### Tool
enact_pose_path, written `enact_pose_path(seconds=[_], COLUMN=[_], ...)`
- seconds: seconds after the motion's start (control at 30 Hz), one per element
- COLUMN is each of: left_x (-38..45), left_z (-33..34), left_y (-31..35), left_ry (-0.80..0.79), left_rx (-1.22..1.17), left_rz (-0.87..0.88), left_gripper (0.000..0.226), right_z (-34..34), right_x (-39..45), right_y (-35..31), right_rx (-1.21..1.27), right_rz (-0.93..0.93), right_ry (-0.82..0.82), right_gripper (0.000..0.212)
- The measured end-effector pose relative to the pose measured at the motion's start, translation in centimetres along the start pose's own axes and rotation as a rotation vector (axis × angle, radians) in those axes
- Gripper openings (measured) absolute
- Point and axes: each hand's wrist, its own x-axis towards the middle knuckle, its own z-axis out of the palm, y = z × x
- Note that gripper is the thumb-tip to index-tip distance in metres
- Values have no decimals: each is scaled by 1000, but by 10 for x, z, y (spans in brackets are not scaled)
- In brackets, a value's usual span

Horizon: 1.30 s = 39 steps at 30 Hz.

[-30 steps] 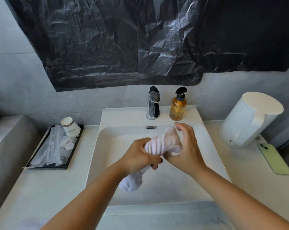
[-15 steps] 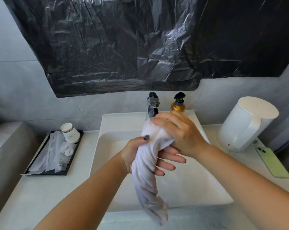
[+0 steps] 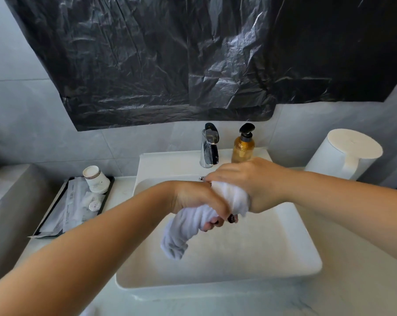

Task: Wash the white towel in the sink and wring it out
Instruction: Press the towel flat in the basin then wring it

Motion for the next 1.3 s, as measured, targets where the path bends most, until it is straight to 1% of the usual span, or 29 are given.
enact_pose_path(seconds=[0.03,0.07,0.1,0.13,0.17,0.2,0.23,0.27,0.3,0.37,0.4,0.5,0.57,0.63,0.7,0.73,0.77,0.83,0.87,0.9,0.93,0.97,1.0,1.03,1.07,1.13,1.2,1.3], left_x=[9,17,19,23,30,41,52,48,42,48,51,53,52,55,55,53,50,42,37,32,28,24,23,22,23,26,31,42], left_z=[-3,-6,-7,-4,1,0,2,9,13,15,17,18,18,17,15,12,9,4,2,1,-1,-1,-2,-1,0,3,9,16], left_y=[-7,-30,-51,-47,-55,-42,-26,-20,-27,-36,-40,-49,-52,-57,-60,-62,-62,-61,-61,-61,-62,-62,-63,-62,-60,-55,-47,-42], left_ry=[105,91,138,300,320,478,591,554,565,630,648,675,690,668,644,636,622,594,582,573,558,525,473,401,322,170,28,-125], left_rx=[-6,126,148,70,213,246,242,311,339,349,388,605,700,676,463,337,231,82,5,-86,-187,-289,-394,-498,-589,-701,-762,-798], left_rz=[-85,-68,4,-89,-67,-87,-131,-154,-140,-108,-100,-128,-147,-134,-87,-63,-44,8,45,81,123,172,224,272,317,390,440,456], left_gripper=[25,15,4,6,11,16,18,18,16,11,12,32,39,34,24,20,17,15,14,14,17,26,40,52,60,63,62,54], right_z=[0,0,1,3,5,10,14,19,23,31,35,46,58,68,72,71,68,58,56,55,55,53,53,51,51,51,50,48], right_x=[4,8,13,18,23,26,30,33,35,40,41,43,45,46,44,41,37,23,13,4,-5,-12,-18,-20,-21,-17,-7,11], right_y=[-2,-4,-6,-9,-11,-12,-13,-13,-14,-15,-14,-14,-11,-8,-4,-1,1,6,10,16,22,24,29,29,30,28,23,16], right_rx=[-55,-107,-138,-143,-124,-109,-99,-95,-85,-29,21,163,230,316,422,531,701,1163,1360,1510,1636,1738,1814,1869,1899,1899,1921,2103], right_rz=[90,162,217,264,304,337,367,396,426,480,504,556,562,566,575,599,651,785,769,722,665,609,561,503,456,404,357,235], right_ry=[-119,-226,-306,-370,-417,-459,-496,-539,-570,-643,-675,-697,-713,-758,-780,-760,-713,-585,-493,-366,-210,-38,124,243,325,436,485,433], right_gripper=[70,62,54,48,43,37,32,28,27,24,23,17,16,18,17,14,12,10,20,35,50,62,68,69,66,61,68,88])
